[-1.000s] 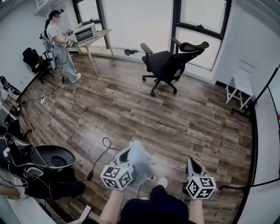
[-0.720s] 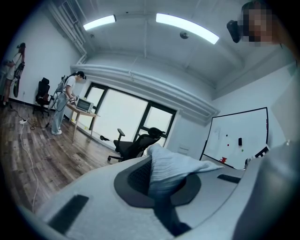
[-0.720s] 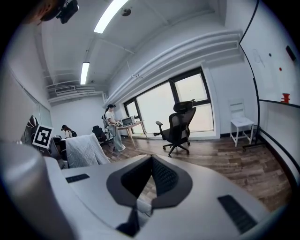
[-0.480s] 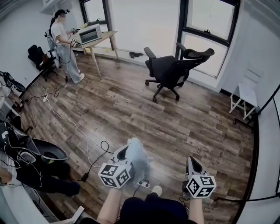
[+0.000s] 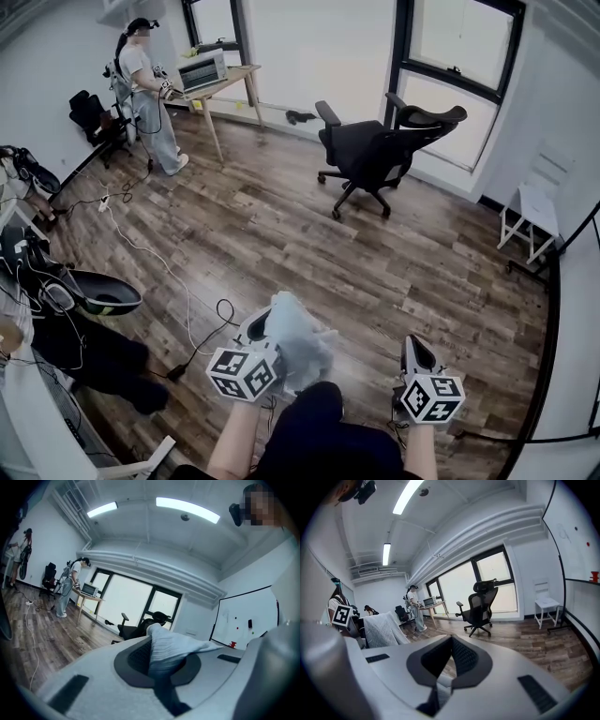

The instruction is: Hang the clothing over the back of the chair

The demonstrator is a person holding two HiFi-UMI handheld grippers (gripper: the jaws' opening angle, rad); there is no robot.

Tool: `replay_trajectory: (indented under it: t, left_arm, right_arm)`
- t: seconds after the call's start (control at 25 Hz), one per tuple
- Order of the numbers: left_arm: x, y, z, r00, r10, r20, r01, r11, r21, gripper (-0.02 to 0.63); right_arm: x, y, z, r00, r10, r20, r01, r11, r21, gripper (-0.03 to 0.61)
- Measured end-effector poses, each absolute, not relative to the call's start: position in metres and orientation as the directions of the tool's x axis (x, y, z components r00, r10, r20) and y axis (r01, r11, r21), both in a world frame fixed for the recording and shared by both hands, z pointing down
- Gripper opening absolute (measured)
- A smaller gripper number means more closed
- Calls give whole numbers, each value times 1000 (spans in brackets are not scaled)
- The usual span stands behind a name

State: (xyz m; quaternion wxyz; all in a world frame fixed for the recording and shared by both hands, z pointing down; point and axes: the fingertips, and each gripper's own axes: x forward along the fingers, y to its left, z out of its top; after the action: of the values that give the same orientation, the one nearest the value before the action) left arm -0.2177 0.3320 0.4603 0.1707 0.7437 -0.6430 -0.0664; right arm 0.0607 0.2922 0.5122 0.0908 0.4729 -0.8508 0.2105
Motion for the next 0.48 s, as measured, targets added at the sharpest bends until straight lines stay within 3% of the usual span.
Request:
replay_trajectory:
  t: [0.48]
  left_arm:
    - [-223, 330, 467, 123, -980, 154, -929, -59, 366, 11]
  right_arm:
    - [59, 283, 525, -554, -740, 381, -831, 465, -306, 0]
